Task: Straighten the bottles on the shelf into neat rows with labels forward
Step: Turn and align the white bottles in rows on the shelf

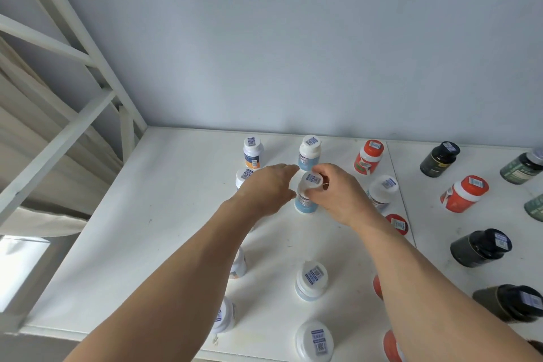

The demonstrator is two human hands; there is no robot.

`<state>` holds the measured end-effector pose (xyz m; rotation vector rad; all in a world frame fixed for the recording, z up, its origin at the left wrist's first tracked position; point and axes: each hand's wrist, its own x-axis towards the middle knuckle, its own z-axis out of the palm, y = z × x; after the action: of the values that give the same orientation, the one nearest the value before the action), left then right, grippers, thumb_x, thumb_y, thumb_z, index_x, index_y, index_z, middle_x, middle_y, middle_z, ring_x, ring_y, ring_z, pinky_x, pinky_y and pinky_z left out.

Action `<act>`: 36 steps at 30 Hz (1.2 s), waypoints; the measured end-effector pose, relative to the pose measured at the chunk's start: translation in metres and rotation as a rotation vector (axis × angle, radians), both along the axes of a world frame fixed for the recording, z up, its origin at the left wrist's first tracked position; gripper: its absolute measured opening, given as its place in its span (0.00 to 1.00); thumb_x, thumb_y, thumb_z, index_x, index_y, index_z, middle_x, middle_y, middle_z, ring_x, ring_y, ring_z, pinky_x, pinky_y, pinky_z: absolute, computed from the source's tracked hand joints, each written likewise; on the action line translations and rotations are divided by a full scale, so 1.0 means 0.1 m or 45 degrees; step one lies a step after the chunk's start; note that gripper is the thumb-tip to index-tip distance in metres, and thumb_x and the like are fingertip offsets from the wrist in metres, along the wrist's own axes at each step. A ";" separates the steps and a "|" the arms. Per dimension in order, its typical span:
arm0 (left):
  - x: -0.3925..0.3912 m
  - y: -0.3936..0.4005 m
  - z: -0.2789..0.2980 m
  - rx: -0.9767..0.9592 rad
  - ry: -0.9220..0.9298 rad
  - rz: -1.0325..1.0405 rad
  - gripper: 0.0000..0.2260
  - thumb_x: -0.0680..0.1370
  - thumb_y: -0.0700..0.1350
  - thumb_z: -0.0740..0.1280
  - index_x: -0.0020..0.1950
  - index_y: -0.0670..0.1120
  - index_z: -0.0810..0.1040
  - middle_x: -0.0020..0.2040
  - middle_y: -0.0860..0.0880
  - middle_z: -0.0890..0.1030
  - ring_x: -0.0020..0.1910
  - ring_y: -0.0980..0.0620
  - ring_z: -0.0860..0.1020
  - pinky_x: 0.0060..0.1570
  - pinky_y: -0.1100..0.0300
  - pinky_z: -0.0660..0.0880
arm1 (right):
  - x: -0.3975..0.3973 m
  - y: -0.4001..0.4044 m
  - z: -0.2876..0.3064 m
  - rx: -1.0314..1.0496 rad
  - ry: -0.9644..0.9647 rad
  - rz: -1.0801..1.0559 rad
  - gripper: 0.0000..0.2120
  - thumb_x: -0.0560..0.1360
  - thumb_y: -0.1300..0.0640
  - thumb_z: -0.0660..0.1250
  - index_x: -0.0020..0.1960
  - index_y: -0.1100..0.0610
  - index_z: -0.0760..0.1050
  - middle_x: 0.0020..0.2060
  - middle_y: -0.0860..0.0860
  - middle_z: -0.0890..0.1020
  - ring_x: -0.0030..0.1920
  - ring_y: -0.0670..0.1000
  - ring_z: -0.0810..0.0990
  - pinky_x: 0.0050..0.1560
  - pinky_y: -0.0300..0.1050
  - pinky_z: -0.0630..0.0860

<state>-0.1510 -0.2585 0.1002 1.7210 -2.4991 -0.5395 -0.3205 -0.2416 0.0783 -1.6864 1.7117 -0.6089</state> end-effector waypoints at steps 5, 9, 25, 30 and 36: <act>0.08 -0.02 -0.06 0.025 -0.003 0.011 0.25 0.79 0.47 0.64 0.75 0.49 0.62 0.71 0.49 0.71 0.68 0.48 0.71 0.62 0.55 0.70 | 0.02 0.01 -0.04 0.022 0.022 0.000 0.19 0.72 0.52 0.71 0.61 0.50 0.72 0.56 0.47 0.78 0.53 0.49 0.77 0.51 0.41 0.70; 0.11 -0.07 -0.02 0.013 0.025 0.005 0.24 0.79 0.47 0.64 0.75 0.50 0.63 0.70 0.49 0.72 0.66 0.47 0.72 0.61 0.54 0.72 | 0.03 0.01 -0.02 0.040 0.057 0.005 0.21 0.71 0.53 0.72 0.62 0.50 0.71 0.58 0.48 0.76 0.54 0.49 0.77 0.53 0.43 0.72; 0.04 -0.57 -0.02 0.099 0.141 0.133 0.25 0.78 0.46 0.67 0.74 0.46 0.65 0.68 0.46 0.74 0.66 0.47 0.72 0.63 0.53 0.70 | -0.04 -0.97 0.11 0.102 0.151 0.000 0.35 0.71 0.47 0.73 0.73 0.51 0.64 0.68 0.51 0.72 0.65 0.52 0.73 0.55 0.41 0.66; 0.00 -0.69 -0.14 0.223 0.304 0.230 0.29 0.76 0.47 0.70 0.75 0.47 0.64 0.70 0.48 0.73 0.68 0.51 0.71 0.67 0.58 0.67 | -0.07 -1.04 0.00 0.041 0.123 -0.046 0.23 0.73 0.49 0.72 0.65 0.51 0.72 0.56 0.50 0.80 0.53 0.52 0.77 0.47 0.41 0.67; -0.09 -0.80 -0.16 0.383 0.568 0.290 0.31 0.72 0.48 0.75 0.73 0.48 0.69 0.65 0.50 0.77 0.64 0.53 0.74 0.66 0.57 0.70 | -0.17 -1.06 0.29 -0.003 -0.025 0.000 0.20 0.72 0.49 0.70 0.63 0.48 0.74 0.53 0.46 0.80 0.52 0.49 0.78 0.47 0.42 0.72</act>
<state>-0.1595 -0.3380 0.0842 1.7051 -1.9639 -1.1742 -0.3377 -0.3475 0.1078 -1.6769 1.6979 -0.6253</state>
